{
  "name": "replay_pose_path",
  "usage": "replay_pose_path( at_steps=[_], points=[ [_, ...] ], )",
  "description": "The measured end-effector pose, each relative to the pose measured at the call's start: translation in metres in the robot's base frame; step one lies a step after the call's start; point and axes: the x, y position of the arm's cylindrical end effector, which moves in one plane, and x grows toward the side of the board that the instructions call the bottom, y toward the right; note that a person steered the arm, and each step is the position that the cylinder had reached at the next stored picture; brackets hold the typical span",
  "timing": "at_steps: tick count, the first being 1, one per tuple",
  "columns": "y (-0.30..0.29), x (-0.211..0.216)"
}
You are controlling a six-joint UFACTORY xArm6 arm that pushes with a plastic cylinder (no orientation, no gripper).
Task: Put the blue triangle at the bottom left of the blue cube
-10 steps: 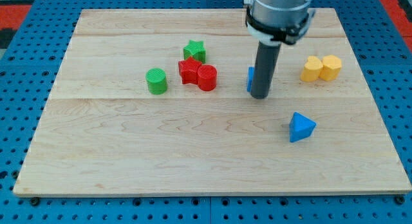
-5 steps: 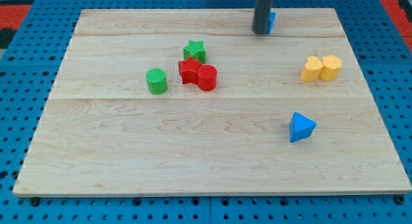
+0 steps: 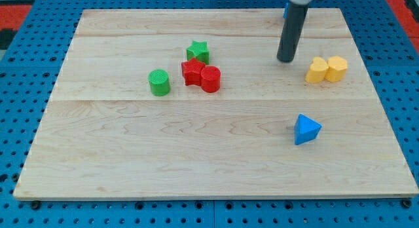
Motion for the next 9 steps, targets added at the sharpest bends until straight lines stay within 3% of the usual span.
replay_pose_path(
  at_steps=[1, 2, 3, 4, 5, 6, 7, 9],
  points=[
    [0.084, 0.074],
    [0.073, 0.153],
    [0.025, 0.152],
    [0.022, 0.073],
    [0.022, 0.057],
    [0.037, 0.104],
    [-0.040, 0.105],
    [0.006, -0.020]
  ],
)
